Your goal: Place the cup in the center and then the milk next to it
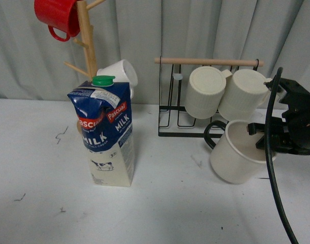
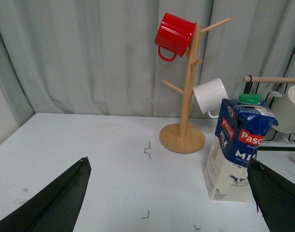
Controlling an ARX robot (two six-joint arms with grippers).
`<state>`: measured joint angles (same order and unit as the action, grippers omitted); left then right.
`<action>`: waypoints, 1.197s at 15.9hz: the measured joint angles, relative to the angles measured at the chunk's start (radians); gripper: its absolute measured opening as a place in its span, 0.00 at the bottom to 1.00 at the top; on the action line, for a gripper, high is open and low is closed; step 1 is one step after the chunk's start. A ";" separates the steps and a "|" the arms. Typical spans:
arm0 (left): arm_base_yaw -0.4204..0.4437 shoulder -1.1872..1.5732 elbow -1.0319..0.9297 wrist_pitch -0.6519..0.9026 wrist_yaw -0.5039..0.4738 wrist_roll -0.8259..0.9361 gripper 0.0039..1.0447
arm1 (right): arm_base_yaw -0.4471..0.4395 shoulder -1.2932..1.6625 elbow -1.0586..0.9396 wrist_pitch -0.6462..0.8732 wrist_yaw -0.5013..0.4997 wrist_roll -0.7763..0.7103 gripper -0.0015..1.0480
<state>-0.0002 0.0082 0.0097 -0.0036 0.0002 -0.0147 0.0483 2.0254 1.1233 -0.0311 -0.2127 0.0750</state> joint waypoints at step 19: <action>0.000 0.000 0.000 0.000 0.000 0.000 0.94 | 0.023 0.021 0.039 -0.097 0.041 -0.052 0.03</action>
<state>-0.0002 0.0082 0.0097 -0.0032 -0.0002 -0.0147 0.0708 2.0464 1.1625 -0.1276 -0.1715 0.0231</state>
